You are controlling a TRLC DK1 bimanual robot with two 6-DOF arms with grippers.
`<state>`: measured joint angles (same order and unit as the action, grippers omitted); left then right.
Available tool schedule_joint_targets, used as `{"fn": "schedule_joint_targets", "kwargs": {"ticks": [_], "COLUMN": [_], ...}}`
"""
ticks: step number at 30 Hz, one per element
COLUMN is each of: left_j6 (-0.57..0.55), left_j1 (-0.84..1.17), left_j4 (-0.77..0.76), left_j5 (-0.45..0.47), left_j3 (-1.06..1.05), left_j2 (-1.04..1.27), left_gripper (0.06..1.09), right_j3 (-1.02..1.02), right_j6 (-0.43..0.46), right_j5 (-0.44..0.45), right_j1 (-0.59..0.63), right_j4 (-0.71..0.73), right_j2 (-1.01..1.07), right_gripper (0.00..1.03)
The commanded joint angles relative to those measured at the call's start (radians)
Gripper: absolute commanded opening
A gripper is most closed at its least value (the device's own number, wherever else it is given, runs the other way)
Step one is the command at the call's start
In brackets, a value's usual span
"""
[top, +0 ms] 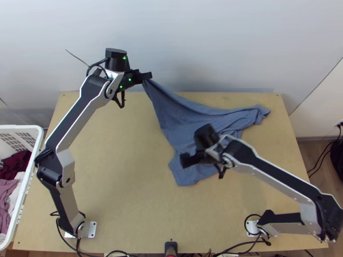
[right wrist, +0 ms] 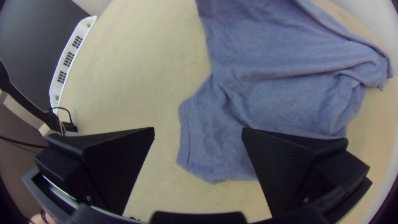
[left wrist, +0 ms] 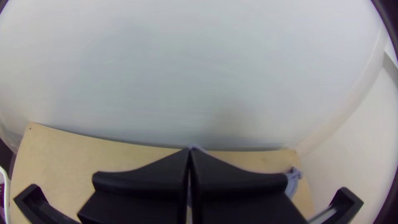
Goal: Fold the t-shirt
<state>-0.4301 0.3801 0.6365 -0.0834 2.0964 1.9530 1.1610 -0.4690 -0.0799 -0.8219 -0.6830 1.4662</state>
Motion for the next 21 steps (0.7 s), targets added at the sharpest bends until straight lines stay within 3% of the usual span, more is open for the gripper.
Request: {"fn": "schedule_joint_targets", "kwargs": {"ticks": [1, 16, 18, 21], "left_j6": [0.004, 0.014, 0.016, 0.014], "left_j1": [-0.012, -0.040, -0.044, -0.053], "left_j4": [0.003, 0.000, 0.000, 0.000], "left_j5": [-0.012, -0.012, -0.012, -0.010], "left_j3": [-0.062, -0.079, -0.079, -0.081], "left_j2": [-0.035, -0.040, -0.040, -0.040], "left_gripper": [0.10, 0.10, 0.10, 0.10], "right_j3": [-0.087, -0.106, -0.110, -0.113], "right_j6": [-0.002, 0.013, 0.016, 0.027], "right_j5": [0.012, 0.089, 0.098, 0.112], "right_j1": [-0.131, -0.137, -0.137, -0.140], "right_j4": [0.082, 0.220, 0.221, 0.221], "right_j2": [0.072, 0.243, 0.246, 0.244], "right_gripper": [0.98, 0.95, 0.91, 0.71]}}
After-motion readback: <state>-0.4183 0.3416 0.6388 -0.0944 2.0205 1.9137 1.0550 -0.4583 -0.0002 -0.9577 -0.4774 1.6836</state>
